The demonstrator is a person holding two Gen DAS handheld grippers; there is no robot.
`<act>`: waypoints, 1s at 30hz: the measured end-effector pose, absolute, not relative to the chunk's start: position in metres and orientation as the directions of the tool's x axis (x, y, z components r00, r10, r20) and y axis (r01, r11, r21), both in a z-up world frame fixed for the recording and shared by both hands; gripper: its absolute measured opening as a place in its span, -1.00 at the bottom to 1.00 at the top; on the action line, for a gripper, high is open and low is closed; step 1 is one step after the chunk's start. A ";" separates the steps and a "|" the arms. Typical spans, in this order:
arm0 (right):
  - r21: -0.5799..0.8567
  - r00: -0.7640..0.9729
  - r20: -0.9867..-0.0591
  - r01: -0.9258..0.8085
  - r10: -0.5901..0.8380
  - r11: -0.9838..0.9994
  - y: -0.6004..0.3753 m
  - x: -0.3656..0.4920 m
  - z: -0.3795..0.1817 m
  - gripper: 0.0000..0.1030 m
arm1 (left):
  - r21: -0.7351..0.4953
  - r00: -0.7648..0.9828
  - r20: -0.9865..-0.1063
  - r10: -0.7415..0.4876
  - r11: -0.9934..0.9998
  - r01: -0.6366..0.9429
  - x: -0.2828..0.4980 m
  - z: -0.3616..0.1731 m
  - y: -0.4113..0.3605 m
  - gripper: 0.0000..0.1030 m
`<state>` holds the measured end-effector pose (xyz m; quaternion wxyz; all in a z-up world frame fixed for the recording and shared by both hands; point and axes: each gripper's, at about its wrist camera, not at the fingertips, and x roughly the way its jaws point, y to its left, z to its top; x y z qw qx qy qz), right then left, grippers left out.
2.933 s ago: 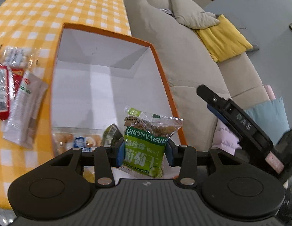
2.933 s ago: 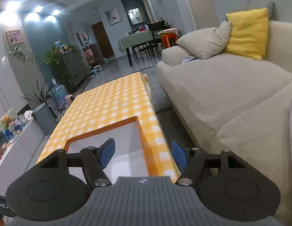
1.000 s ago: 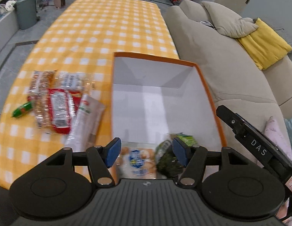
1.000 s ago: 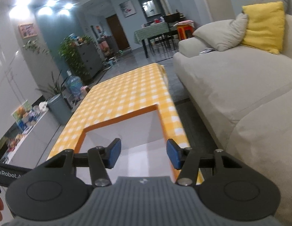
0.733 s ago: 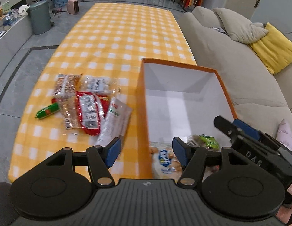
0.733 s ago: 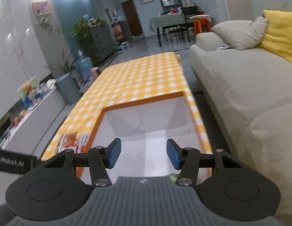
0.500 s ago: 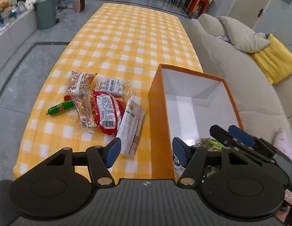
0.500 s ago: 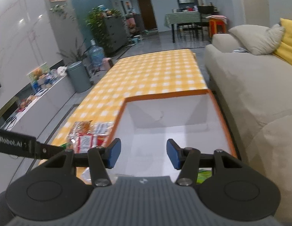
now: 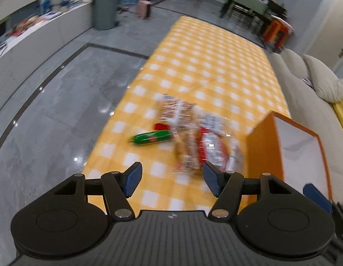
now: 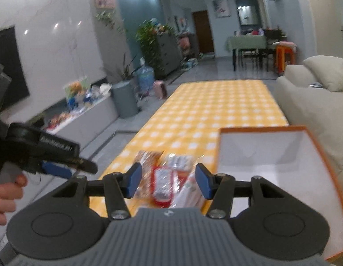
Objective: Organize snacks
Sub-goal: 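Move both open grippers back from the box to the snack pile, then grasp the long white spicy-strip packet with the right gripper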
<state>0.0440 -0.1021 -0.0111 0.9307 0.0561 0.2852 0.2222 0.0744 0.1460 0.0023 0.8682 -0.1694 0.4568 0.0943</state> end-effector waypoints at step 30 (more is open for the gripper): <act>-0.512 0.812 -0.572 -0.245 -0.114 0.824 0.042 0.066 -0.162 0.07 | -0.397 0.470 -0.859 -0.204 0.844 -0.360 0.093 -0.078 0.194 0.43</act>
